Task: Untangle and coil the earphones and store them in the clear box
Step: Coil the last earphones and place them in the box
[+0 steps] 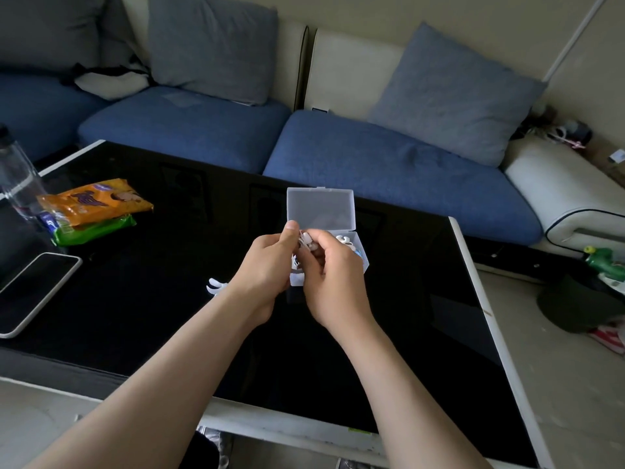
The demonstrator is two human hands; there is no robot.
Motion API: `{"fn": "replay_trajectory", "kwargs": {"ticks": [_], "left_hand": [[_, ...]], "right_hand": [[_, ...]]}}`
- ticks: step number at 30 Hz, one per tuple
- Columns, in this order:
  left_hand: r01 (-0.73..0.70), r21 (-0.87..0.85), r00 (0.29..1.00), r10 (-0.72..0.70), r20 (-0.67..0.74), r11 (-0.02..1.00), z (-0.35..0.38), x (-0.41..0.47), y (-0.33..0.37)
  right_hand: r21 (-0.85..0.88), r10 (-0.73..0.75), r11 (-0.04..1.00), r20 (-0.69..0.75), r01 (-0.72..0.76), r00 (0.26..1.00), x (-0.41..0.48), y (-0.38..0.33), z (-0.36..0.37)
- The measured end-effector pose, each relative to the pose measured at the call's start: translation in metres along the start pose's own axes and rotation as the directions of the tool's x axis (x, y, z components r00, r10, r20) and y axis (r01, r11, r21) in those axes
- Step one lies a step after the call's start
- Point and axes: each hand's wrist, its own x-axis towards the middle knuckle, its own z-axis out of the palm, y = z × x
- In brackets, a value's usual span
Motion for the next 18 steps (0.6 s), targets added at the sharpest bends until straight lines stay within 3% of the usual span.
{"fn": "replay_trajectory", "kwargs": {"ticks": [7, 10, 13, 16, 18], "left_hand": [[-0.210, 0.422, 0.947, 0.290, -0.136, 0.882, -0.006, 0.013, -0.011], [-0.253, 0.533, 0.911, 0.385, -0.151, 0.807, -0.014, 0.018, -0.009], [-0.218, 0.558, 0.898, 0.388, -0.206, 0.801, -0.028, 0.028, -0.010], [-0.201, 0.475, 0.902, 0.351, -0.252, 0.857, -0.042, 0.037, -0.015], [-0.185, 0.422, 0.911, 0.316, -0.265, 0.888, -0.048, 0.038, -0.016]], "right_hand": [[0.034, 0.080, 0.996, 0.013, -0.081, 0.997, 0.012, 0.003, 0.007], [-0.038, 0.066, 0.997, 0.074, -0.064, 0.995, 0.011, -0.004, 0.014], [-0.085, 0.155, 0.986, 0.130, -0.145, 0.979, 0.012, -0.010, 0.022], [-0.179, 0.290, 0.949, 0.175, -0.259, 0.941, 0.016, -0.002, 0.033], [-0.290, 0.310, 0.928, 0.246, -0.235, 0.918, 0.014, 0.007, 0.048]]}}
